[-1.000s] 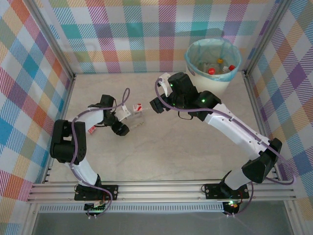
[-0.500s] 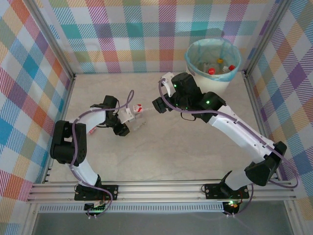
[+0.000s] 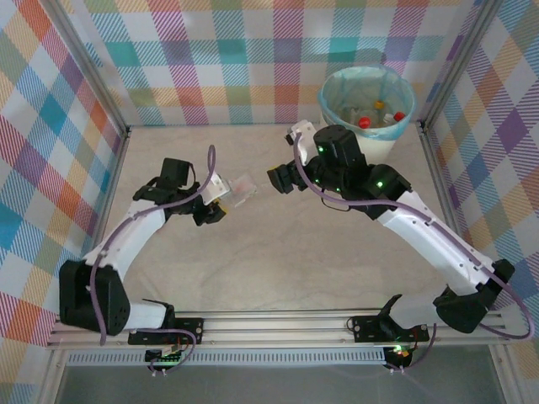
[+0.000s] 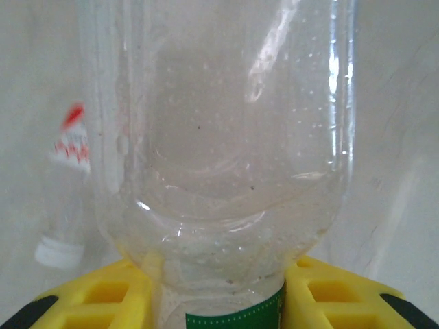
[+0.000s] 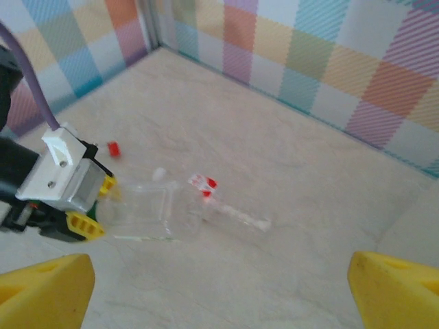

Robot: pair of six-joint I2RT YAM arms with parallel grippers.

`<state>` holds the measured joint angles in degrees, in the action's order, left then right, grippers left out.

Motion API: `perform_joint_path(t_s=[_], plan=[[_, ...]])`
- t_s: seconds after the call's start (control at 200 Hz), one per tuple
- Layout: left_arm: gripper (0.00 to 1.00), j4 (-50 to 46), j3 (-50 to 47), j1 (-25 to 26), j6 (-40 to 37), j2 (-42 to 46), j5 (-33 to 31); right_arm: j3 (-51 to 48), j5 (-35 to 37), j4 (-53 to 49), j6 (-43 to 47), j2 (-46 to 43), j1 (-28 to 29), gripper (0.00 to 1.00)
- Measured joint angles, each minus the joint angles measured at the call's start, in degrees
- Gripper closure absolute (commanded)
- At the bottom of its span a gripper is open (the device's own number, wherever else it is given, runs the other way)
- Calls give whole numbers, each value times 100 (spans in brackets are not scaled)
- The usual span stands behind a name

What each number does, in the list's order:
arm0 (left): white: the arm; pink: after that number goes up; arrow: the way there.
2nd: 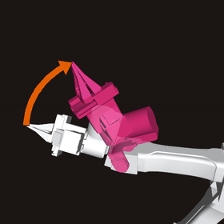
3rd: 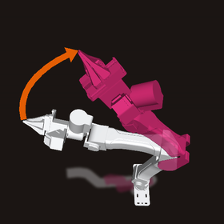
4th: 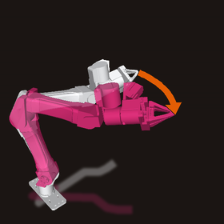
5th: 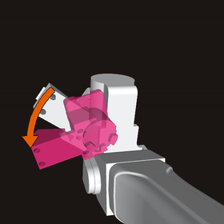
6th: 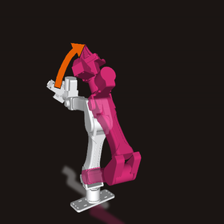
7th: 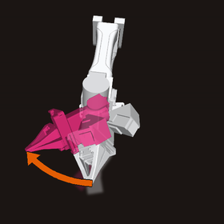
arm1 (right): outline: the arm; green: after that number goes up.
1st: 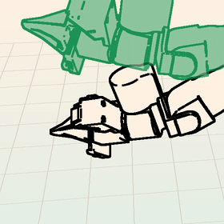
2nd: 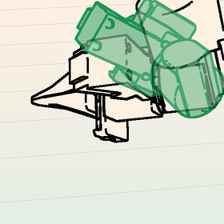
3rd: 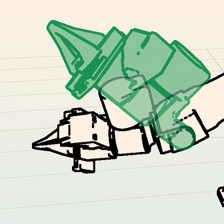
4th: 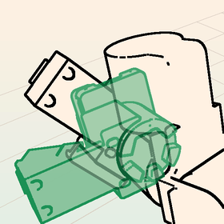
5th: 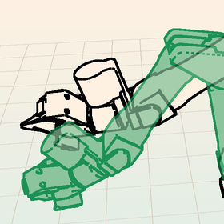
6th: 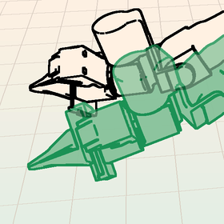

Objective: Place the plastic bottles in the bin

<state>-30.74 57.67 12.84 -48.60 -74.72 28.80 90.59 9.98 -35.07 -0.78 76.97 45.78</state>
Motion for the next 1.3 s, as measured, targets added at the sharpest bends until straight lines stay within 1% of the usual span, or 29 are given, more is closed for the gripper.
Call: perform_joint_path(t_s=[0.205,0.41,0.545,0.64,1.025,1.255,1.3], plan=[[74,1027,-48,404,927,914,667,-44,-601,599,-243,-149,-13,0],[75,2044,-343,551,1777,1311,824,605,-1235,636,-601,197,-44,0],[75,2321,-396,682,2061,1353,859,1086,-1499,579,-828,496,-44,0],[75,2468,-457,737,2194,1421,876,1309,-1563,455,-988,702,-44,0],[75,2859,-581,769,2658,1589,863,1550,-1617,-131,-1427,1235,-44,0],[73,2938,-586,772,2693,1606,863,1757,-1899,-269,-1665,1517,-44,28],[72,2938,-586,772,2693,1606,850,1784,-1943,-271,-1687,1537,-44,32]])
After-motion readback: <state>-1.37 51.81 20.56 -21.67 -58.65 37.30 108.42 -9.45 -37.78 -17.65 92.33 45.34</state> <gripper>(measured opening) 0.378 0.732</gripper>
